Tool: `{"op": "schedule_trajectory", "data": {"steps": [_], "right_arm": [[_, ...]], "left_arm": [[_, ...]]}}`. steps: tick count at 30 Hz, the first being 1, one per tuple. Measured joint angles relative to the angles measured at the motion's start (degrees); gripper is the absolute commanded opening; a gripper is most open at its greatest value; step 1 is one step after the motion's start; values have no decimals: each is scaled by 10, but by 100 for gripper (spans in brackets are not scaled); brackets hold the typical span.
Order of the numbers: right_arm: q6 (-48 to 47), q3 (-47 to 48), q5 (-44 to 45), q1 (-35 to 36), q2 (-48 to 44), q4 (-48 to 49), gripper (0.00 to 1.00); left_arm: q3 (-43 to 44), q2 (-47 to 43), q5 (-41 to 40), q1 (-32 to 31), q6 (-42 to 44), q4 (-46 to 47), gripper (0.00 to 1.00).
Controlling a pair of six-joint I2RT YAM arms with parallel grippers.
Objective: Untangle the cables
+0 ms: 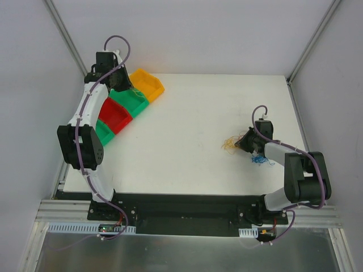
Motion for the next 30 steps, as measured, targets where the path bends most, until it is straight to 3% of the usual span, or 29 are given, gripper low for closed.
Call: {"op": "schedule_trajectory", "data": {"steps": [4, 9, 14, 22, 30], "right_arm": [[1, 0, -1, 1, 2, 1, 0], [2, 0, -5, 2, 2, 1, 0], [1, 0, -4, 2, 2, 0, 0], [2, 0, -5, 3, 2, 0, 0], [2, 0, -5, 3, 2, 0, 0]], "left_arm": [[-4, 29, 29, 35, -83, 14, 0], [-77, 26, 55, 100, -177, 32, 0], [-156, 26, 134, 162, -252, 68, 0], [-285, 11, 255, 205, -388, 177, 0], [-378, -57, 245, 265, -487, 214, 0]]}}
